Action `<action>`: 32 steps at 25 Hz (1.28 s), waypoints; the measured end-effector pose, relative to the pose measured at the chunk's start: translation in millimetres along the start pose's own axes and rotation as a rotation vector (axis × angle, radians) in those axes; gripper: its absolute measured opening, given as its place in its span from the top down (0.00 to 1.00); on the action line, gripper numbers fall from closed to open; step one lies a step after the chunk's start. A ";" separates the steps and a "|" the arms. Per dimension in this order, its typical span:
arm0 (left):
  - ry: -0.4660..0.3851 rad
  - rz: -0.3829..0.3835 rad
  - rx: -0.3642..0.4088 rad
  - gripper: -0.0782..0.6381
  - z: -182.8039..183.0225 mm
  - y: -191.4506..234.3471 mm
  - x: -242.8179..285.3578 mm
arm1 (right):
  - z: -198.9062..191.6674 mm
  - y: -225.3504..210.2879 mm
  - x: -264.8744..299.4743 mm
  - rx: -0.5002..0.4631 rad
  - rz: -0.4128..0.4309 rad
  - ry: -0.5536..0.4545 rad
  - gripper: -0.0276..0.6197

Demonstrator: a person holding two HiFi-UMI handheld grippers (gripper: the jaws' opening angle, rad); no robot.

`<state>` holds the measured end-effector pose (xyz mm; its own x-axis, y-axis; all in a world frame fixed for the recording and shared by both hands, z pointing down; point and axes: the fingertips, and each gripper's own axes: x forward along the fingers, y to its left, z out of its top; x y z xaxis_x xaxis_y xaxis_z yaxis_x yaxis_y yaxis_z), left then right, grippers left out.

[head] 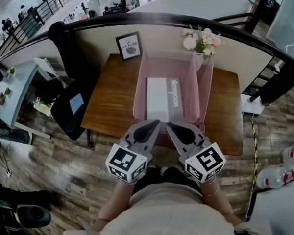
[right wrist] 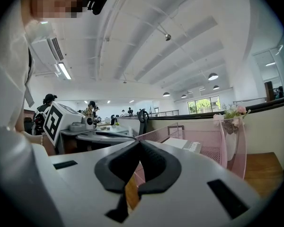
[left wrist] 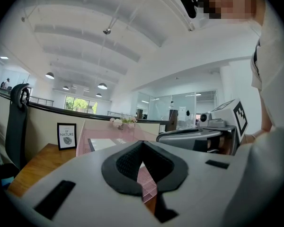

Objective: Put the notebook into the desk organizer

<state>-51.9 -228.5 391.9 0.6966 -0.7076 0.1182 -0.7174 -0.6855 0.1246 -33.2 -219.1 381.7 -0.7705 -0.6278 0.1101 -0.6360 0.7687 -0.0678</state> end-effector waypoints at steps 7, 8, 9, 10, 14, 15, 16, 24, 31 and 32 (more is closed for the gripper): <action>-0.023 0.008 -0.021 0.87 5.6 3.4 0.7 | 3.6 -1.4 1.3 0.008 0.007 -0.007 0.94; -0.023 0.007 -0.020 0.87 5.8 3.6 1.0 | 3.7 -1.6 1.5 0.006 0.007 -0.008 0.94; -0.022 0.005 -0.019 0.87 5.9 3.5 1.3 | 3.8 -1.9 1.6 0.006 0.006 -0.007 0.94; -0.021 0.004 -0.019 0.87 6.0 3.3 1.6 | 3.9 -2.4 1.5 0.005 0.005 -0.006 0.94; -0.021 0.001 -0.022 0.87 6.3 3.3 2.8 | 3.1 -3.1 2.1 0.006 0.006 -0.001 0.94; -0.022 0.000 -0.023 0.87 6.4 3.2 3.0 | 2.7 -3.2 1.9 0.006 0.006 0.000 0.94; -0.023 -0.001 -0.026 0.87 6.5 3.0 3.1 | 2.3 -3.6 1.4 0.006 0.005 0.002 0.94; -0.018 -0.002 -0.032 0.87 4.2 3.9 3.7 | 1.6 -6.7 0.0 0.007 0.005 0.000 0.94; -0.011 0.005 -0.020 0.87 3.1 4.1 5.0 | 1.3 -8.4 -0.4 0.010 -0.004 -0.009 0.94; -0.011 0.005 -0.020 0.87 2.9 4.0 4.8 | 1.2 -8.5 -0.6 0.011 -0.005 -0.010 0.94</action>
<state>-51.4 -235.1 390.1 0.6928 -0.7130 0.1083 -0.7205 -0.6784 0.1436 -27.5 -225.3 381.0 -0.7680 -0.6325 0.1006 -0.6399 0.7645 -0.0778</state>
